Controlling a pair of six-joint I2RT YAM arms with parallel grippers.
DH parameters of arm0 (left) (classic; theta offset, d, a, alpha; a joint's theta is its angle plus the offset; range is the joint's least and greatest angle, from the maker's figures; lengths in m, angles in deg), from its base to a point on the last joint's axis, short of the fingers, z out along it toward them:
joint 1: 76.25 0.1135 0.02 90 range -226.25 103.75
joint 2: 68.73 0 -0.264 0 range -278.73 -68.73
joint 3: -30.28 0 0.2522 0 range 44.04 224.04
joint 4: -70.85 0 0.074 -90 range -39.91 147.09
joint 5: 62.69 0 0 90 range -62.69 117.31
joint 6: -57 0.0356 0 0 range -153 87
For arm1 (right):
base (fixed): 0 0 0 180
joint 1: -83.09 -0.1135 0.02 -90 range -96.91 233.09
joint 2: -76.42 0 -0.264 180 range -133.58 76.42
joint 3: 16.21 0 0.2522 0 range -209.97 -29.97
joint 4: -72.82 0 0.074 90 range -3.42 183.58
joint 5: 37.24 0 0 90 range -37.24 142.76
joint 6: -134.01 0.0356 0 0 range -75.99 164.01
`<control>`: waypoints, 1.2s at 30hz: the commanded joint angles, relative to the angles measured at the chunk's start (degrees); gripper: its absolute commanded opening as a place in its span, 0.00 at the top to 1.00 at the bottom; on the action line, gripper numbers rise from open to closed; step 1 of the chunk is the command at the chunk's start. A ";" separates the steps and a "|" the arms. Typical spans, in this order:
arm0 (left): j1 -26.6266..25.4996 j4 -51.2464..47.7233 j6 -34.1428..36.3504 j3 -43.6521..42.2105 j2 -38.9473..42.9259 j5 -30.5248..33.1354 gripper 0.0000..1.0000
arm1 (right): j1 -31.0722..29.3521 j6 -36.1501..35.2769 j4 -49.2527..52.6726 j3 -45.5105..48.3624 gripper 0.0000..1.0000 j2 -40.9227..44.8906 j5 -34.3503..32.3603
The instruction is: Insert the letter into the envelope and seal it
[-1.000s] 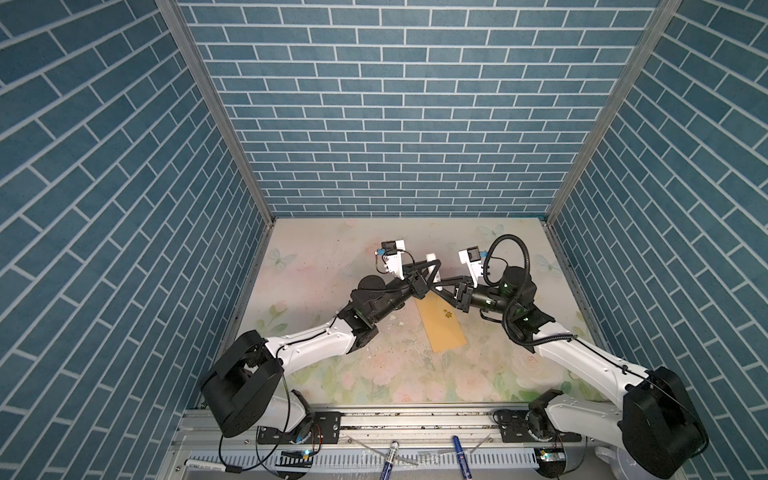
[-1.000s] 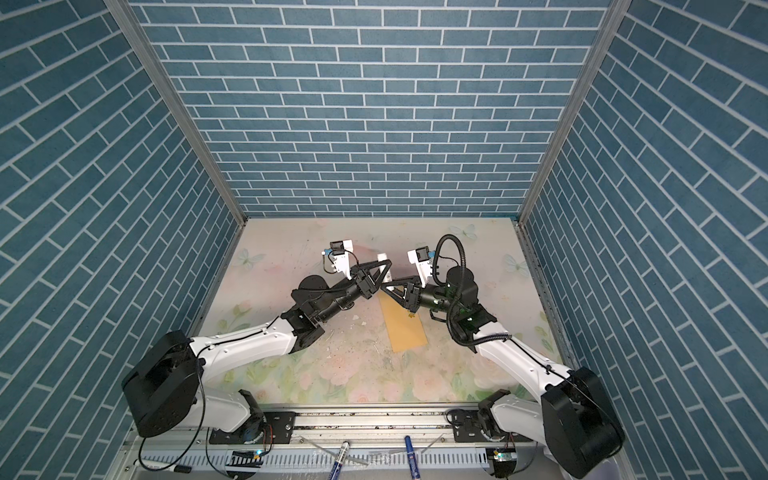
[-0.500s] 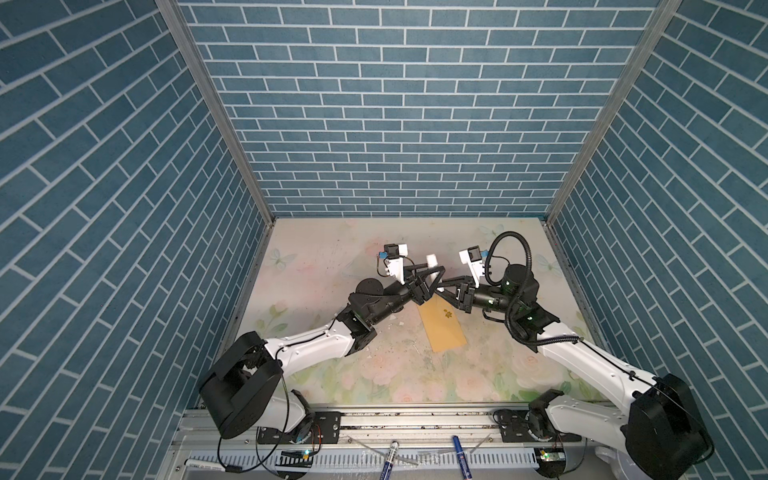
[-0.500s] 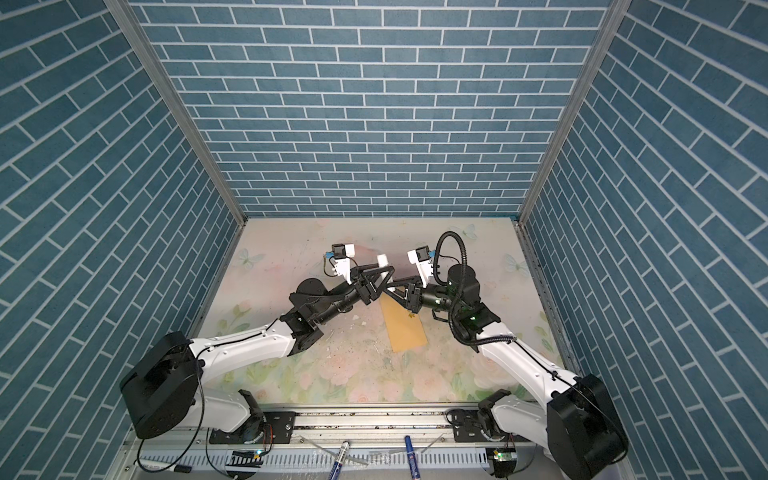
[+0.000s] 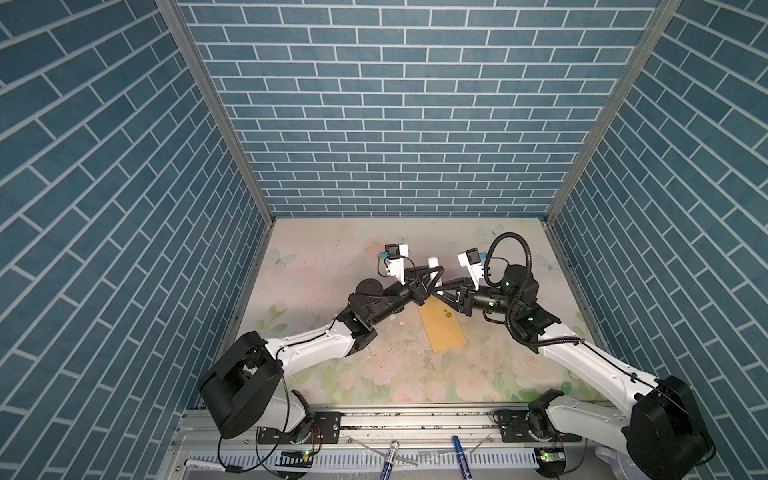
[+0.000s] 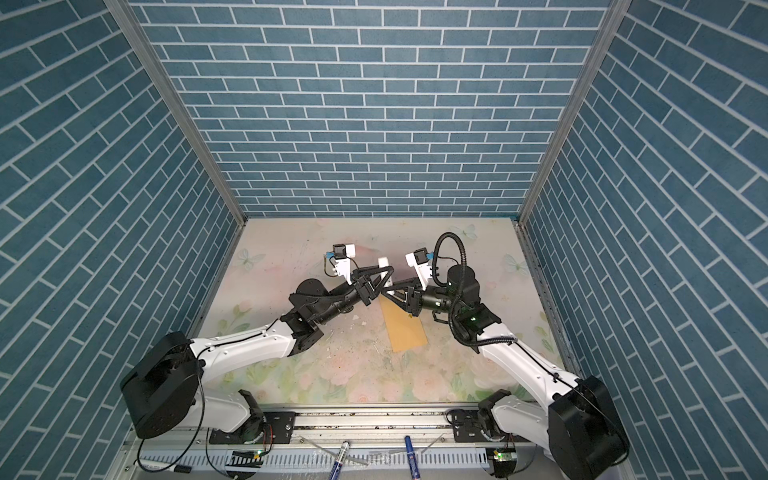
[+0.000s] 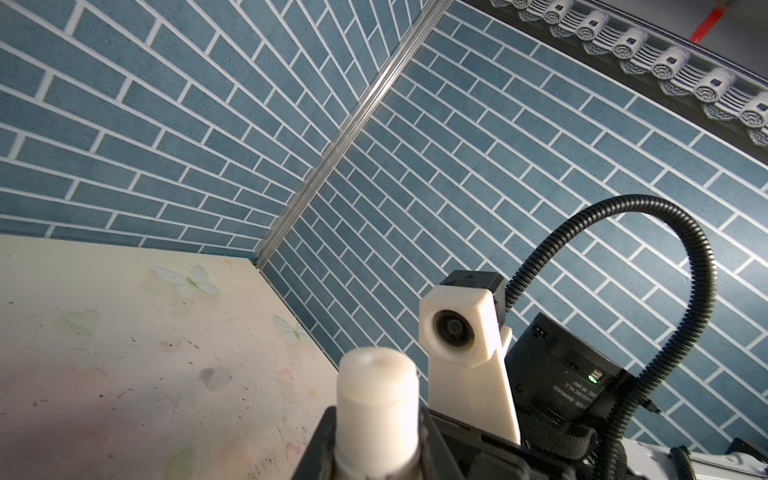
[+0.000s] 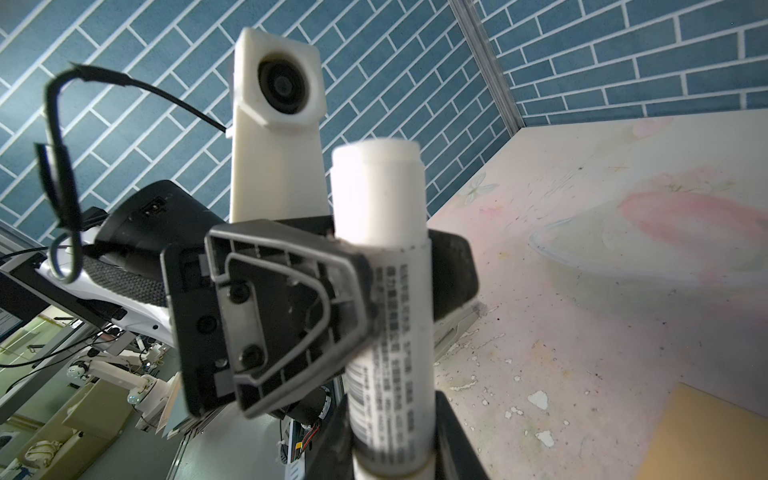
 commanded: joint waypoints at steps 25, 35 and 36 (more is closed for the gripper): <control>0.27 4.30 -3.61 0.29 -0.34 1.67 1.00 | -0.05 2.93 -3.90 2.52 0.66 2.64 -0.90; 0.27 4.48 -3.50 -0.19 -0.84 2.23 1.00 | -0.05 2.75 -2.60 2.55 0.91 3.33 -4.02; 0.28 4.17 -3.36 -0.23 -0.79 2.29 1.00 | -0.05 2.36 -1.60 2.22 0.92 3.51 -4.67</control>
